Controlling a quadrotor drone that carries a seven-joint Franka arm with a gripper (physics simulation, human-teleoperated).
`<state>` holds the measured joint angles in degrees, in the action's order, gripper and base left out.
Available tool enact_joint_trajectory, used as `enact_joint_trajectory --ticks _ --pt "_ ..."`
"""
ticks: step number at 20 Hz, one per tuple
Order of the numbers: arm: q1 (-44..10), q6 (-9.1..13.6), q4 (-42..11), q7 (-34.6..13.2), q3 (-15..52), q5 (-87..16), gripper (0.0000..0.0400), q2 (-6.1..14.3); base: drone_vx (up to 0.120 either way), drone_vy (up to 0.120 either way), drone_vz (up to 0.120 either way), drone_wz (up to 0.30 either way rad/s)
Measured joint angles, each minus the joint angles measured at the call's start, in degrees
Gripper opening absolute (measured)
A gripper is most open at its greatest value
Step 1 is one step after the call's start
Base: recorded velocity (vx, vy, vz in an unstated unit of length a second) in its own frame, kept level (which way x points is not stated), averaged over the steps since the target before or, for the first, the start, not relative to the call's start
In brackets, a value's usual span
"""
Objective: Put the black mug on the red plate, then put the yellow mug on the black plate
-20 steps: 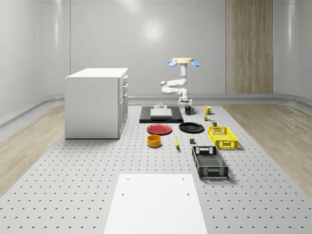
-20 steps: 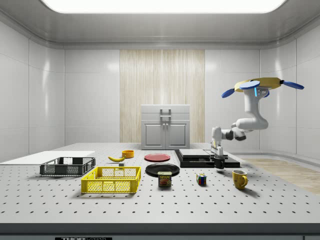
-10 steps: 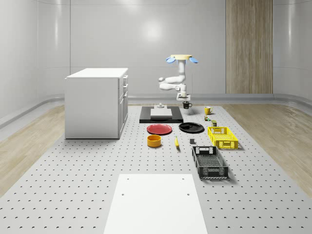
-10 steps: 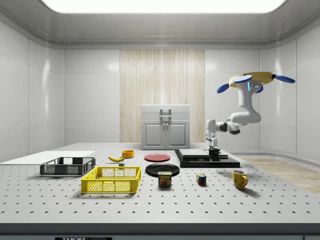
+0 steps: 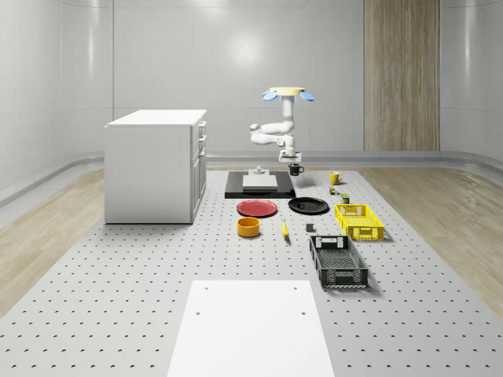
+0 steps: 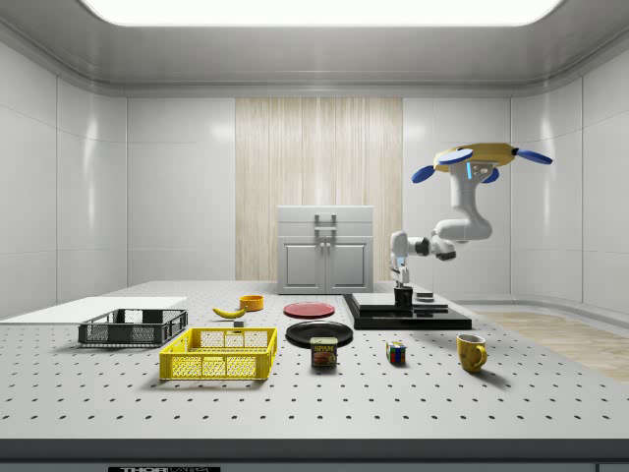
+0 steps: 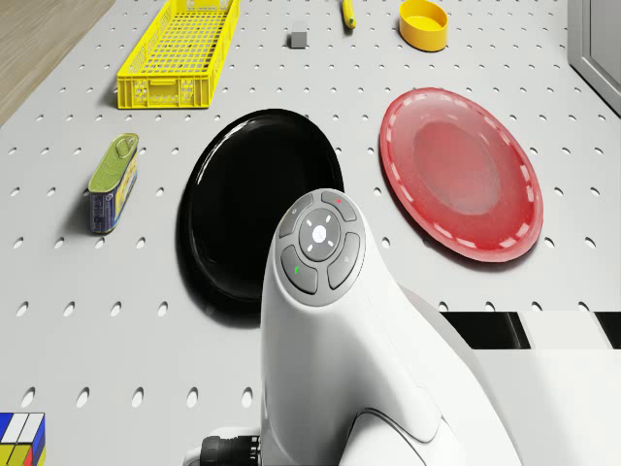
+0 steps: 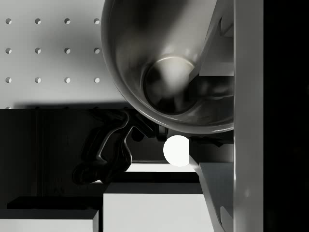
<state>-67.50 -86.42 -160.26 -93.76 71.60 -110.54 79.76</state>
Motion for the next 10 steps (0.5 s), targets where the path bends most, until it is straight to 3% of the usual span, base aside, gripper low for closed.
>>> enact_joint_trajectory --ticks 10 --pt "-0.4 -1.0 0.1 -0.3 0.2 0.5 0.0110 1.1 0.120 -0.120 0.000 0.000"
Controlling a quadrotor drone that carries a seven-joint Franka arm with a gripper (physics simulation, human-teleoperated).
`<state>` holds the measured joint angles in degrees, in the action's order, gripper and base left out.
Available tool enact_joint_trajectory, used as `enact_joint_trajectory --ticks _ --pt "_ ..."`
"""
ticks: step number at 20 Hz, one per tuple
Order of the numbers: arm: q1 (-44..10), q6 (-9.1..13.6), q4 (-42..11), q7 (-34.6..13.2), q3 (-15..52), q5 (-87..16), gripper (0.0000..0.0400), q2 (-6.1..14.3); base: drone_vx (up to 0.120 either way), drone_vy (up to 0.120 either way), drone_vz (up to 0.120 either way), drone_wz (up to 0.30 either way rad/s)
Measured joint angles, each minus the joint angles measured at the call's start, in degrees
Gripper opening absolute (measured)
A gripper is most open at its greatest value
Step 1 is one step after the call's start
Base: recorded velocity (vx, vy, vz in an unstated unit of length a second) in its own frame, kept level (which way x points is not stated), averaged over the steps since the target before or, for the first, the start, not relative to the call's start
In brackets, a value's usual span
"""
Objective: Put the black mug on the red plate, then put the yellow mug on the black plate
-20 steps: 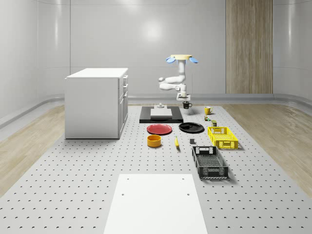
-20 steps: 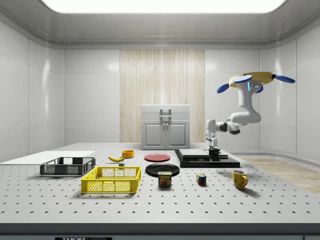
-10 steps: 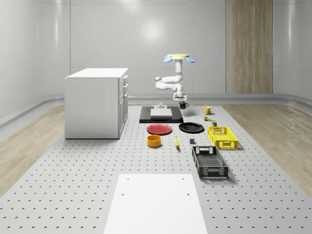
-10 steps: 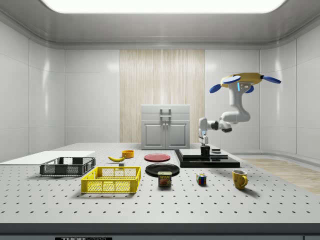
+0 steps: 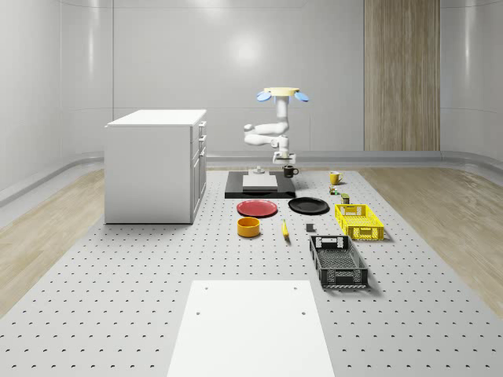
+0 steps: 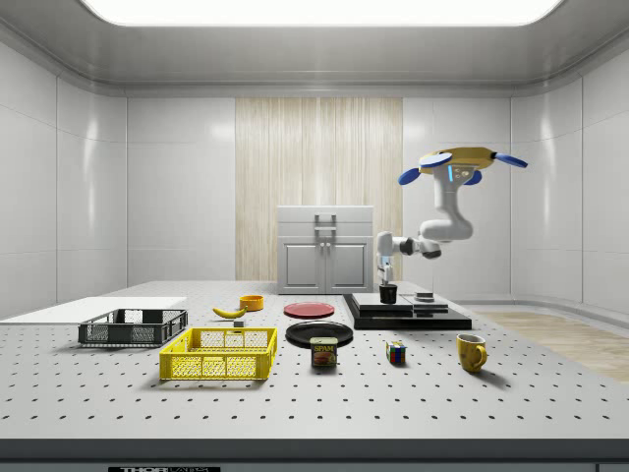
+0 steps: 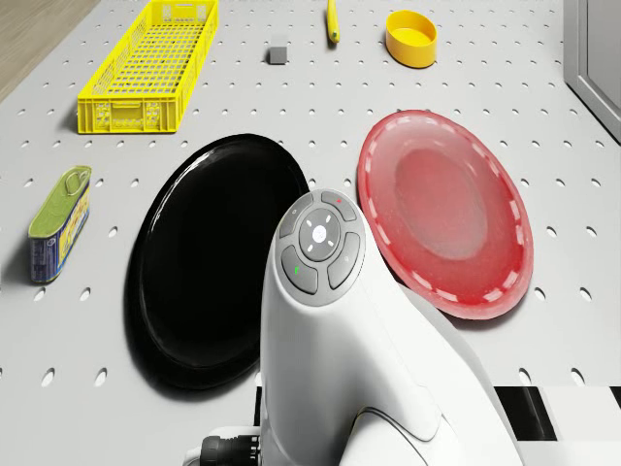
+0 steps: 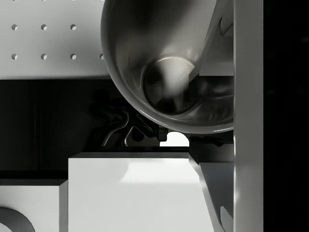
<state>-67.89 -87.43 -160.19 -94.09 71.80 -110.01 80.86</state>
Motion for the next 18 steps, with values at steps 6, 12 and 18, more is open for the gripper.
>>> enact_joint_trajectory --ticks 6,12,18 --pt "-0.2 -0.6 0.0 -0.2 0.1 0.3 0.0110 0.6 0.120 -0.120 0.000 0.000" --pt "-0.4 -1.1 0.1 -0.3 0.2 0.5 0.0110 1.2 0.120 -0.120 0.000 0.000" --pt "-0.6 -1.6 0.1 -0.5 0.2 0.8 0.0110 1.7 0.120 -0.073 0.000 0.000"
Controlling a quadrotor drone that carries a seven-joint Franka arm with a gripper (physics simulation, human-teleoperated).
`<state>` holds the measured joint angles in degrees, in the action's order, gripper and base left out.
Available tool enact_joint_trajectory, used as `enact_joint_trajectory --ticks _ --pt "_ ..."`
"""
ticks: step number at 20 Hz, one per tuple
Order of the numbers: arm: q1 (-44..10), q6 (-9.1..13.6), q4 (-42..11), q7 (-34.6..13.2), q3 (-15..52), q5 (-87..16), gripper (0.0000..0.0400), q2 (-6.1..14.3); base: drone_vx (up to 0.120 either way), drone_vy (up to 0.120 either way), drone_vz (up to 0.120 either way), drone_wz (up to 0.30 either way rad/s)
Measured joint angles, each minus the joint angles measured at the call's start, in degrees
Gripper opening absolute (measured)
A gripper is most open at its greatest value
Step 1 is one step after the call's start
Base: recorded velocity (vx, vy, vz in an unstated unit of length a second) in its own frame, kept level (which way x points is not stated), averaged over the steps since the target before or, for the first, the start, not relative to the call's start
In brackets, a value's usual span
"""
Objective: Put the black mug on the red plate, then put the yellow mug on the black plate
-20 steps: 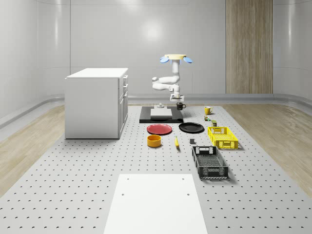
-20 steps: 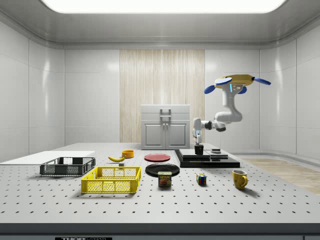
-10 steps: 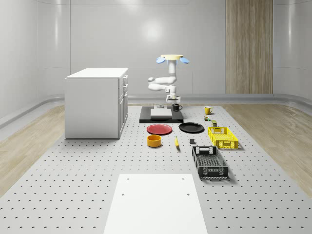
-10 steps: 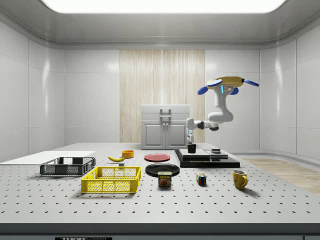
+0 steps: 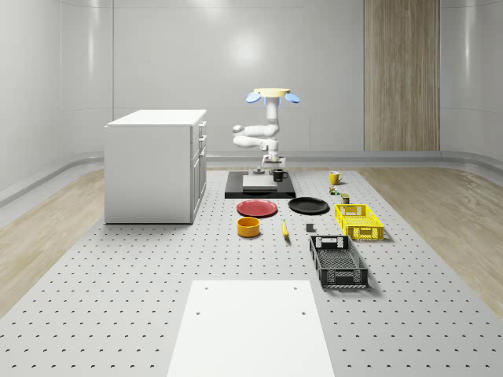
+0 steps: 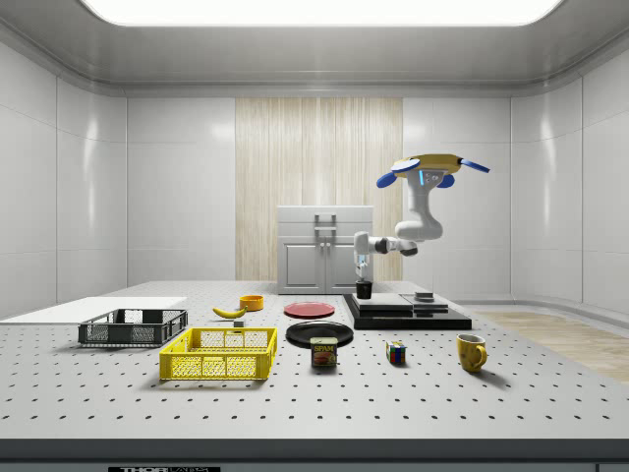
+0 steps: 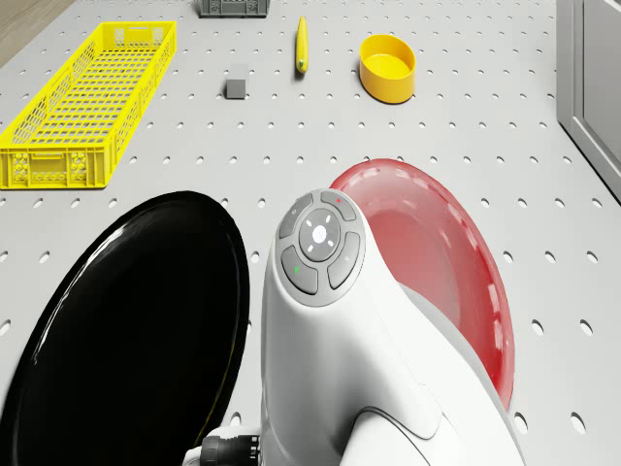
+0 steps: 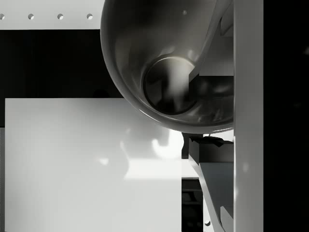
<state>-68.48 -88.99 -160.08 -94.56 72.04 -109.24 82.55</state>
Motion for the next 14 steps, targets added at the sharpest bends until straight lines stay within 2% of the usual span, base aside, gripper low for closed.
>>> enact_joint_trajectory --ticks 2,14 --pt "-0.1 -0.2 0.0 0.0 0.0 0.1 0.0110 0.2 0.120 -0.020 0.000 0.000" --pt "-0.4 -1.0 0.1 -0.3 0.1 0.5 0.0110 1.1 0.120 -0.120 0.000 0.000"
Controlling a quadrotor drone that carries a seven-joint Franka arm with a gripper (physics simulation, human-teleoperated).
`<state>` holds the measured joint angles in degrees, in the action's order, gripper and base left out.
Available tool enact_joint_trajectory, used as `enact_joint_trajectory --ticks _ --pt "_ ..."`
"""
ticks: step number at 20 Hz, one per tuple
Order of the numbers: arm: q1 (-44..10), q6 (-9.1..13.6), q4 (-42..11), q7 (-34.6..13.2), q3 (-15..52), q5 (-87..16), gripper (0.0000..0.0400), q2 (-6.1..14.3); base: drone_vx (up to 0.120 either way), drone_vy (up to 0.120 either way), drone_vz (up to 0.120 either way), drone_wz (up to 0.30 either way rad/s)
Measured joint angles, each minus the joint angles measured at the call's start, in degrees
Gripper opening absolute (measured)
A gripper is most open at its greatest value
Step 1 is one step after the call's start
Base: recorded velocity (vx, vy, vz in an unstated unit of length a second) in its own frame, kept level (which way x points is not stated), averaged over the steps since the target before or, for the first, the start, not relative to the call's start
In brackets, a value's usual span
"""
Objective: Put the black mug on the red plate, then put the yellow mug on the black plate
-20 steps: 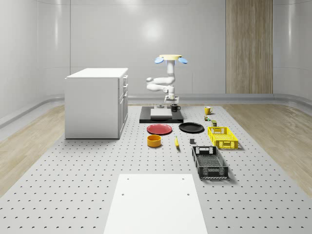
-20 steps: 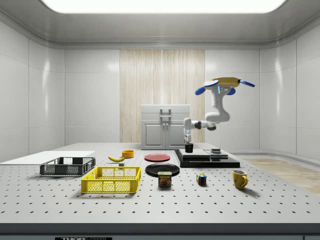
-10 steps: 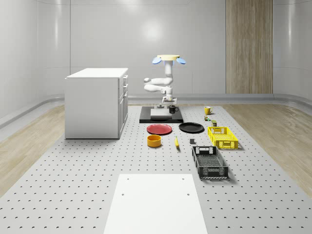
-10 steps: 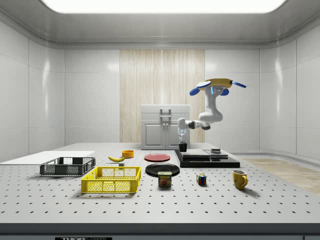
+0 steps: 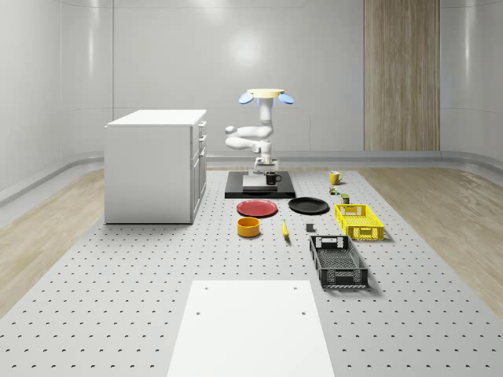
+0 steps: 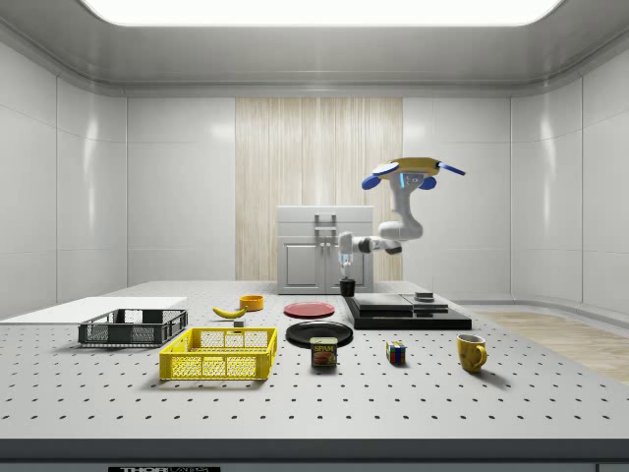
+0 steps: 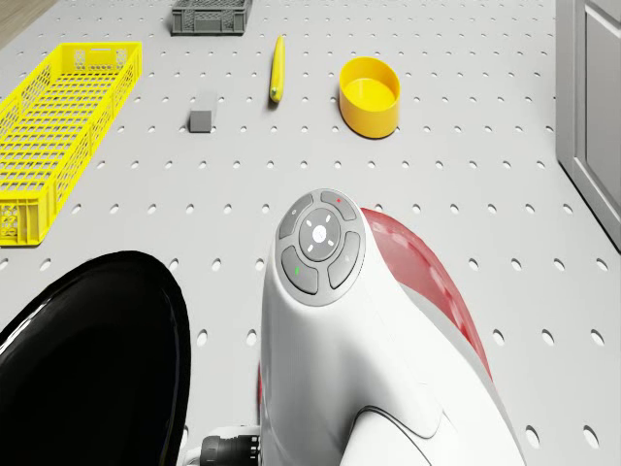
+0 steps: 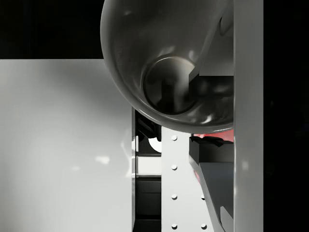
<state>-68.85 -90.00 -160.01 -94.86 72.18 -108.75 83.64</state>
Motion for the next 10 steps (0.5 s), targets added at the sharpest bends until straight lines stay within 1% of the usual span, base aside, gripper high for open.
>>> enact_joint_trajectory --ticks 6,7,10 --pt "-0.1 -0.4 0.0 -0.1 0.1 0.2 0.0110 0.4 0.120 -0.120 0.000 0.000" --pt "-0.2 -0.4 0.0 -0.1 0.1 0.2 0.0110 0.5 0.120 -0.080 0.000 0.000" --pt "-0.2 -0.6 0.0 -0.2 0.1 0.3 0.0110 0.7 0.120 0.000 0.000 0.000"
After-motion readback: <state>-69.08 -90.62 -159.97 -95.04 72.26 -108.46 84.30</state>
